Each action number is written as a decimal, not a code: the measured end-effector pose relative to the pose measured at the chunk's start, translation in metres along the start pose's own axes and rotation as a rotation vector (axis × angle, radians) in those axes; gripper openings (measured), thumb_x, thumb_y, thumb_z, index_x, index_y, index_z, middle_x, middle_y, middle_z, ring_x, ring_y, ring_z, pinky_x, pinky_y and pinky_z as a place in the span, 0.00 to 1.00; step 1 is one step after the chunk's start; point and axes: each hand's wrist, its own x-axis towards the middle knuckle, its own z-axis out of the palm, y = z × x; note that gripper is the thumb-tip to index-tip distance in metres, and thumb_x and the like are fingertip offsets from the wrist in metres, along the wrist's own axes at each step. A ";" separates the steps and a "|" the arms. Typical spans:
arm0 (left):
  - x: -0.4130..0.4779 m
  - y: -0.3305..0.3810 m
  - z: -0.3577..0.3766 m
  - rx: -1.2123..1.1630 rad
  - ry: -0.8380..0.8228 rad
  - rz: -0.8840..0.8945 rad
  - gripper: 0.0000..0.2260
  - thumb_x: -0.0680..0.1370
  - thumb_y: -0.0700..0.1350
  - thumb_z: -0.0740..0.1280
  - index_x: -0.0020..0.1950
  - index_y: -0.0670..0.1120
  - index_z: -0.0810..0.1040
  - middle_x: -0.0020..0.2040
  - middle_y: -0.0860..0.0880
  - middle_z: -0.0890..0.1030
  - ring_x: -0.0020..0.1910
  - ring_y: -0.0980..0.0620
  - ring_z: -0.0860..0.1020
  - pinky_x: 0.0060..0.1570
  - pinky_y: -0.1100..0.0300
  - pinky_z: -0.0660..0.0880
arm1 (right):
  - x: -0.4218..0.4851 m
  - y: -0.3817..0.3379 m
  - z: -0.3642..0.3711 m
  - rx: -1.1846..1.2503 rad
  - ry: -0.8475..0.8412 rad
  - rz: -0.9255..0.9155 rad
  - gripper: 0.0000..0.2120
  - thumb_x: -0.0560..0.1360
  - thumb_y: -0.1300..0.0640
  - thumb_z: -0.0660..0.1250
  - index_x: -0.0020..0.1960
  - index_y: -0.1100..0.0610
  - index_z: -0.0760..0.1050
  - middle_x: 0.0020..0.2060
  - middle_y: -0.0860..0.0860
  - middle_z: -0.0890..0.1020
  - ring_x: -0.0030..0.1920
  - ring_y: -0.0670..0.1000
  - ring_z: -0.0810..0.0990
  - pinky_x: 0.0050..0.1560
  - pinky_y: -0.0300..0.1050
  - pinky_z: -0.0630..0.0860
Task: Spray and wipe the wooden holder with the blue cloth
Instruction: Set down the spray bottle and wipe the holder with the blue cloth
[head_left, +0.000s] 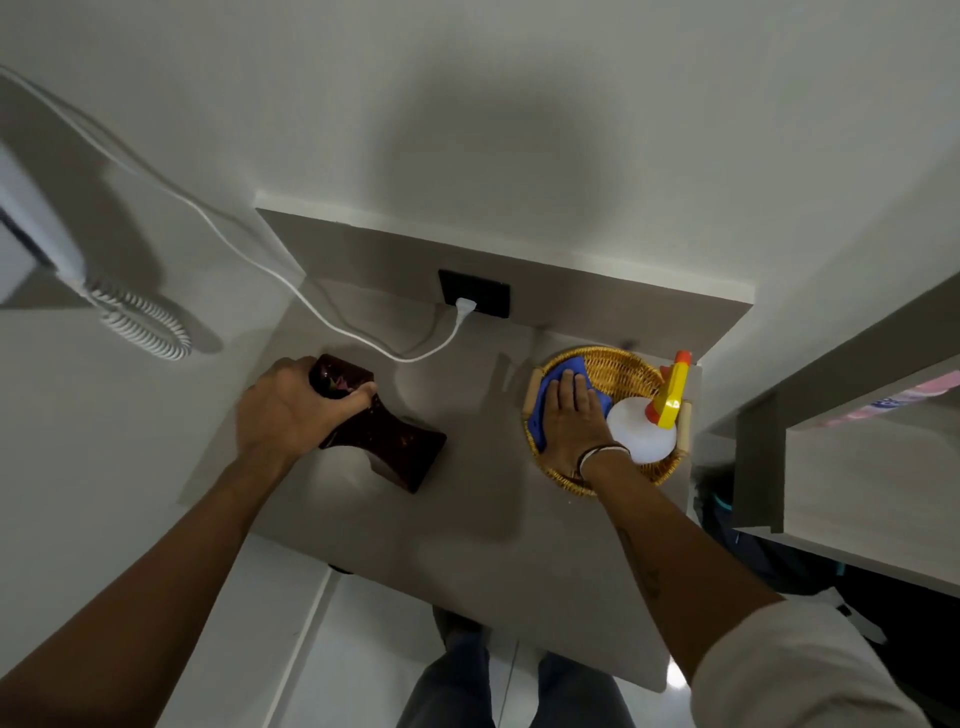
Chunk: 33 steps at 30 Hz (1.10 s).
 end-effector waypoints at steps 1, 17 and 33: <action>0.001 -0.001 0.000 -0.003 -0.005 -0.005 0.30 0.66 0.75 0.67 0.45 0.48 0.82 0.41 0.46 0.80 0.40 0.44 0.81 0.41 0.50 0.80 | 0.002 0.001 0.001 -0.016 -0.004 0.000 0.46 0.81 0.45 0.64 0.83 0.67 0.40 0.82 0.67 0.42 0.83 0.69 0.42 0.83 0.64 0.46; 0.008 -0.028 0.008 -0.227 -0.227 -0.020 0.29 0.75 0.75 0.57 0.75 0.68 0.67 0.63 0.42 0.75 0.62 0.41 0.76 0.60 0.52 0.70 | 0.014 0.005 -0.007 -0.058 0.235 0.079 0.25 0.84 0.57 0.59 0.80 0.62 0.60 0.78 0.63 0.65 0.77 0.65 0.65 0.74 0.62 0.69; 0.011 -0.033 0.011 -0.337 -0.229 -0.069 0.20 0.83 0.63 0.61 0.73 0.60 0.72 0.64 0.40 0.73 0.65 0.40 0.74 0.68 0.44 0.73 | -0.066 -0.169 -0.035 1.093 0.773 -0.402 0.25 0.84 0.54 0.64 0.79 0.52 0.64 0.77 0.55 0.70 0.78 0.53 0.68 0.78 0.56 0.68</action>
